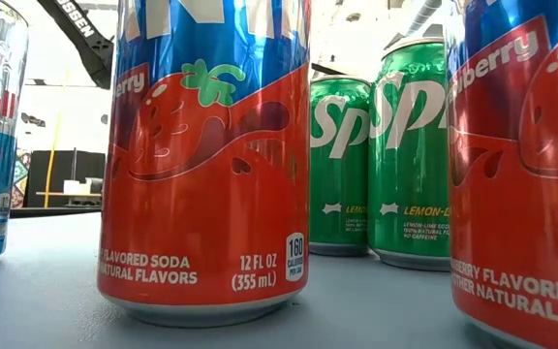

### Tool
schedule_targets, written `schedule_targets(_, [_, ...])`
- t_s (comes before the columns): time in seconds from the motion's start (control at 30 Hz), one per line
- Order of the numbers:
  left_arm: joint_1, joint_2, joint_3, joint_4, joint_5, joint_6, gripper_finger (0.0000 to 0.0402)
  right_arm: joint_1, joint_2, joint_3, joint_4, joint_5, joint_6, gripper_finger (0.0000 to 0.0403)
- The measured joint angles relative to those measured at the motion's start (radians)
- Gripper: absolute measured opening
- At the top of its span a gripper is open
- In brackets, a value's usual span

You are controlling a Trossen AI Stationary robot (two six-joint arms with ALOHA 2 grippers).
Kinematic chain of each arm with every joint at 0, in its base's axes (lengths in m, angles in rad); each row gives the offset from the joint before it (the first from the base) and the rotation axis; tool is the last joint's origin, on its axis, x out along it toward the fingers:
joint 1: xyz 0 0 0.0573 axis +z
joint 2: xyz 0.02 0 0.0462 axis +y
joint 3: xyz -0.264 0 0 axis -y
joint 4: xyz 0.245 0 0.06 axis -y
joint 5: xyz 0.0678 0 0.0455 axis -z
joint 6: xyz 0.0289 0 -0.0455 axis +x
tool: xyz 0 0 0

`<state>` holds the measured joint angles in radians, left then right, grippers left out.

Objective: Place canned beverage on shelf
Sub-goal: Put the top right blue soda can on the shelf

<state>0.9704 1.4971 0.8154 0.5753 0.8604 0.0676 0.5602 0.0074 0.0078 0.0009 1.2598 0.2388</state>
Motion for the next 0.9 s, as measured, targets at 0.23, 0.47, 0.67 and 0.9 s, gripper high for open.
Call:
schedule_targets(0.23, [-0.005,0.000,0.000,-0.084,0.019,0.089,0.0221,0.000,0.000,0.000,-0.001,0.041,0.000,0.0282])
schedule_targets(0.47, [-0.072,0.000,0.000,-0.185,-0.046,0.239,0.0221,0.000,0.000,0.000,-0.001,0.052,0.000,0.0282])
schedule_targets(0.67, [-0.094,0.008,0.001,-0.199,-0.118,0.242,0.0246,0.000,0.000,0.000,0.000,0.053,0.000,0.0282])
schedule_targets(0.9, [-0.106,0.008,0.002,-0.201,-0.141,0.229,0.0274,0.000,0.000,0.000,0.000,0.053,0.000,0.0282])
